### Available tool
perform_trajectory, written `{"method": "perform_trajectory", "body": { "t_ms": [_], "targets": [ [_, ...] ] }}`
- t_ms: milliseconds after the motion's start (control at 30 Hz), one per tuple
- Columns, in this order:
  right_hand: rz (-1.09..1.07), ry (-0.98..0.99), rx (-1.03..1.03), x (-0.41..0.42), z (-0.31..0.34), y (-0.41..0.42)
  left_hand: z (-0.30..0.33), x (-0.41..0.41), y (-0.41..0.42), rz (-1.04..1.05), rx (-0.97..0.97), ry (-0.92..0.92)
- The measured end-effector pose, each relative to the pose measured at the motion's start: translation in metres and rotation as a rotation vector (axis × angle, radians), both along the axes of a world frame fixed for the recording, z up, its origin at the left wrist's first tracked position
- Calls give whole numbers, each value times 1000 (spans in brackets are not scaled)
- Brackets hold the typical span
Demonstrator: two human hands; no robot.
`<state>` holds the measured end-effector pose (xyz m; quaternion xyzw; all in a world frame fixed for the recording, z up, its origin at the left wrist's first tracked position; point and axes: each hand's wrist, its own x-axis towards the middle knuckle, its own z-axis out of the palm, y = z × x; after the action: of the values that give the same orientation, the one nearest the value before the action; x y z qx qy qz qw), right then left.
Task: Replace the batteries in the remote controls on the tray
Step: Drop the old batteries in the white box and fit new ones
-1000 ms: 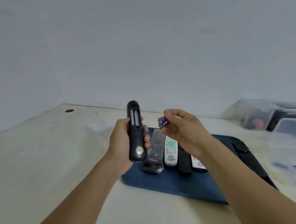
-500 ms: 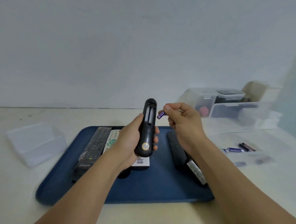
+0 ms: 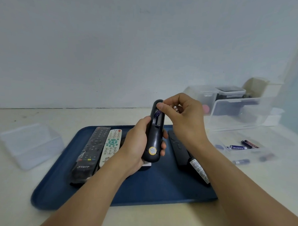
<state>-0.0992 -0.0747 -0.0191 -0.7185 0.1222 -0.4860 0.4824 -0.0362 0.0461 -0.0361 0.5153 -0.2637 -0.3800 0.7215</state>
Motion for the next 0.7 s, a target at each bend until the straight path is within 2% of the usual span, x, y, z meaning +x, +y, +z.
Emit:
{"method": "perform_trajectory", "body": {
  "t_ms": [333, 400, 567, 700],
  "targets": [
    [103, -1, 29, 3, -10, 10, 0, -4, 1, 66, 34, -239],
    [26, 4, -80, 5, -12, 12, -1, -5, 1, 85, 18, -244],
    [-176, 87, -586, 12, -14, 6, 0, -2, 3, 146, 9, -254],
    [-152, 222, -752, 7, -9, 4, -2, 3, 3, 172, 15, -261]
  ]
}}
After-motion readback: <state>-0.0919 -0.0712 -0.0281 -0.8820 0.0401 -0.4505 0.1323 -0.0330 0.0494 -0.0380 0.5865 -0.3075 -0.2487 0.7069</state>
